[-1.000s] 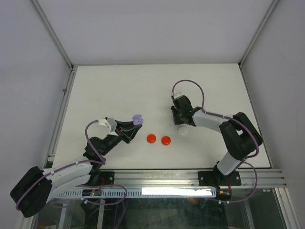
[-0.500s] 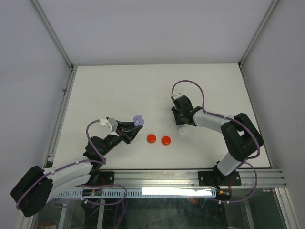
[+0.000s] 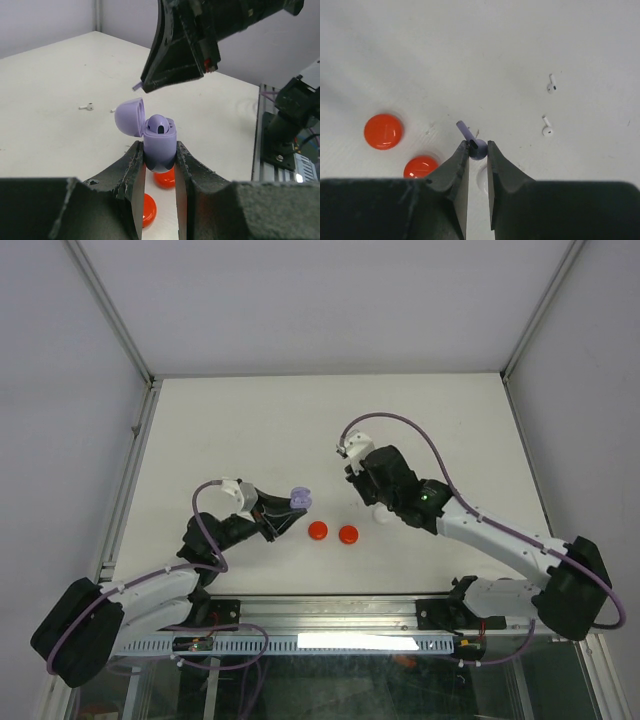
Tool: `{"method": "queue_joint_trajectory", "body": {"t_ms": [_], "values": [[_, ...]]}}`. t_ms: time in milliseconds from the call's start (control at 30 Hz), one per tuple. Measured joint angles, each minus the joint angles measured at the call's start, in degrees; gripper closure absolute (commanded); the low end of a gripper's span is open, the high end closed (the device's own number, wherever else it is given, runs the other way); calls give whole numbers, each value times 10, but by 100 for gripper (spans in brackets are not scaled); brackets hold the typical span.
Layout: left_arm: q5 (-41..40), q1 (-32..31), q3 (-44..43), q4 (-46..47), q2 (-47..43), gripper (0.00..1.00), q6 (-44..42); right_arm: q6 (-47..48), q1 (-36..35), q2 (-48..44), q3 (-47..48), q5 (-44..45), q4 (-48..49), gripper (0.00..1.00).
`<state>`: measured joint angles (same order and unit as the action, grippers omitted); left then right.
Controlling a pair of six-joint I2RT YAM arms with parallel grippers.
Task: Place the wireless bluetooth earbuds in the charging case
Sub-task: Pick up the earbud from the center of the board, then place the earbud in the charging case.
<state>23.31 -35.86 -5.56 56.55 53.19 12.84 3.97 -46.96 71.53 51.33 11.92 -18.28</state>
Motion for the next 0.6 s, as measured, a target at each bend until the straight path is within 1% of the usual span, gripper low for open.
{"method": "queue_joint_trajectory", "body": {"t_ms": [167,333,433,600], "values": [[68,4,-24,0,24,100,0,92,-60,-85,1,13,0,90],[122,7,-49,5,53,100,7,183,-117,-148,1,16,0,90],[147,7,-60,7,65,100,14,233,-156,-165,1,19,0,91],[180,7,-70,18,78,100,22,316,-229,-166,1,28,0,91]]}}
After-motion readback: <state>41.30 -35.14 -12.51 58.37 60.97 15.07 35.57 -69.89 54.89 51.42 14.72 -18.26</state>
